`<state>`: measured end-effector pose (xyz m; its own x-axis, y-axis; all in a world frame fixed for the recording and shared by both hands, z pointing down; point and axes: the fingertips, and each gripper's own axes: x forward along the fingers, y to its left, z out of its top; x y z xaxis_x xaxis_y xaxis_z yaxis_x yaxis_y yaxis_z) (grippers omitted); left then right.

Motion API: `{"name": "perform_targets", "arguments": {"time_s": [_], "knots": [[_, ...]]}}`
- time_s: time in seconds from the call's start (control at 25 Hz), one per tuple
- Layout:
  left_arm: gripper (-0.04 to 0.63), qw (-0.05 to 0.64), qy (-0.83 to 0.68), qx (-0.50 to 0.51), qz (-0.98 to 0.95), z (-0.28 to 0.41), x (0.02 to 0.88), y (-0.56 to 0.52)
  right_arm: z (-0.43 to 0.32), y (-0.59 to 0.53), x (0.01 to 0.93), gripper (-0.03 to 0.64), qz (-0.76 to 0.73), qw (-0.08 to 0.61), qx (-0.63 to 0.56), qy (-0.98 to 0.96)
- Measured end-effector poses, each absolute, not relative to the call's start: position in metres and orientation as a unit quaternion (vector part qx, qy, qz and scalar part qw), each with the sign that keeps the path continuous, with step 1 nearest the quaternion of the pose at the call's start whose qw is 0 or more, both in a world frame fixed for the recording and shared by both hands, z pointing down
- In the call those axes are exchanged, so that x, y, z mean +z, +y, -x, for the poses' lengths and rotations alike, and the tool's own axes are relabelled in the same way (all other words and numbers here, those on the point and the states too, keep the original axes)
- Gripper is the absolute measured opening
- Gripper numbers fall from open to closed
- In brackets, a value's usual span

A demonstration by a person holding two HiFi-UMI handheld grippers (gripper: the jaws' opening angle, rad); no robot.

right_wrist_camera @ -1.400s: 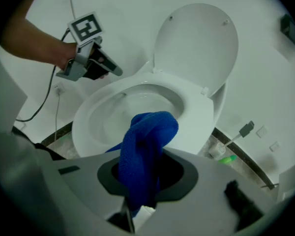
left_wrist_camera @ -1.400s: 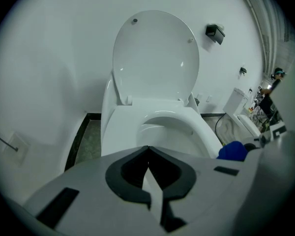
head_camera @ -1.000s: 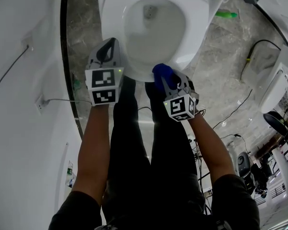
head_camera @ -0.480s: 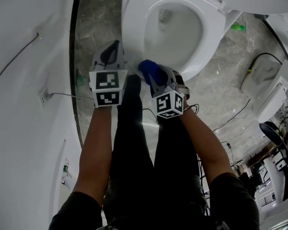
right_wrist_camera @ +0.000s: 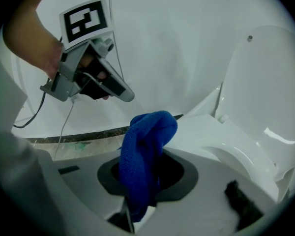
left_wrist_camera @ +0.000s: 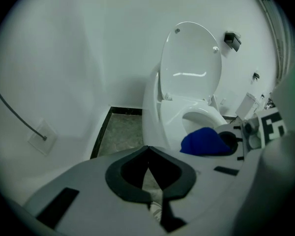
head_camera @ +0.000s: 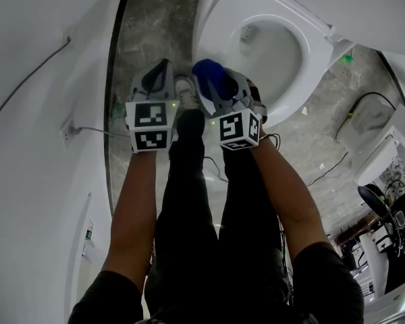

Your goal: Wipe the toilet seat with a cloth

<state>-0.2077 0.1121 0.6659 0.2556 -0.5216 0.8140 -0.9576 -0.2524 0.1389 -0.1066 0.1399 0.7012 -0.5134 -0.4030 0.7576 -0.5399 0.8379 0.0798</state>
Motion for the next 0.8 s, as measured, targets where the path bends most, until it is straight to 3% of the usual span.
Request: {"name": "perform_targets", "arguments": {"time_s": [0.6, 0.8], "knots": [[0.009, 0.327, -0.499, 0.329, -0.732, 0.202, 0.669, 0.086, 0.085, -0.009, 0.697, 0.077, -0.397, 0.365, 0.081, -0.838], [0.009, 0.318, -0.499, 0.336, -0.733, 0.203, 0.666, 0.087, 0.062, -0.036, 0.695, 0.077, -0.446, 0.350, 0.136, -0.813]]}}
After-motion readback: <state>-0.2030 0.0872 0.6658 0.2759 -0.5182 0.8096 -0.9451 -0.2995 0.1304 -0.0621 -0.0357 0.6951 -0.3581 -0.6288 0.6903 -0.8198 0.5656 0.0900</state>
